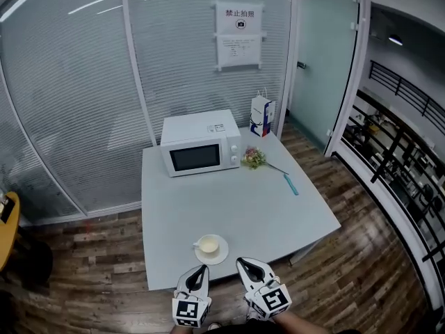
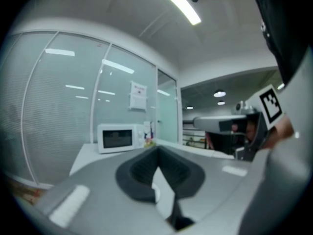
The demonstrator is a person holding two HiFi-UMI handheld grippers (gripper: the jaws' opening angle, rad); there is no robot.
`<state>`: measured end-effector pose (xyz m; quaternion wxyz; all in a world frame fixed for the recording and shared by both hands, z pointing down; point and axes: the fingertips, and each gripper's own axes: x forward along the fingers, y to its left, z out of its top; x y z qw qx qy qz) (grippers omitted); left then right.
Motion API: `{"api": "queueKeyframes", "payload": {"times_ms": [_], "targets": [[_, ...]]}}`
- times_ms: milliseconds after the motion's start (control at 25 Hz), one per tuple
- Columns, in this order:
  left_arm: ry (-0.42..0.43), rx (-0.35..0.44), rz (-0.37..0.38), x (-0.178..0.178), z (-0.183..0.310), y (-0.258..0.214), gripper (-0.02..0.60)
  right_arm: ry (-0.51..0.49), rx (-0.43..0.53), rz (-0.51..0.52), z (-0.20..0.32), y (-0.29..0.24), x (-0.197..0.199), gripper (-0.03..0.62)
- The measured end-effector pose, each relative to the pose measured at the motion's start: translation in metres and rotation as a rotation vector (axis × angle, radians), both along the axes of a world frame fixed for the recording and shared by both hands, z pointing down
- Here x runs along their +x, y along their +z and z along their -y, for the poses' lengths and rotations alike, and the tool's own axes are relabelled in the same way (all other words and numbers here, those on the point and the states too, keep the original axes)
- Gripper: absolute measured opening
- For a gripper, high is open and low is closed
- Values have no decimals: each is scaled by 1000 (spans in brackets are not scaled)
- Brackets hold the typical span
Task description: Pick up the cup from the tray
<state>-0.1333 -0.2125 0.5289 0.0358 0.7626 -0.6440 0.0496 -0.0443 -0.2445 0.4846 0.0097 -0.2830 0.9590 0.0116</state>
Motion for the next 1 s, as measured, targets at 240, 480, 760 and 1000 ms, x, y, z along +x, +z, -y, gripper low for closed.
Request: {"api": "queueKeyframes", "payload": {"times_ms": [240,480,760,1000], "targets": [[-96,-19,10,11,36,7,5,-108,-3,5,40,1,8,5],[-201,-42,-2,22,43,21,5,-226,-19,-3,54,12,16,5],[-280,-93,-13,11,48,43,5,-289,-57,-30,67,33,2,5],[-296,-141,-15,0,52,72,8,-318,-110,-76,64,58,-12,5]]}}
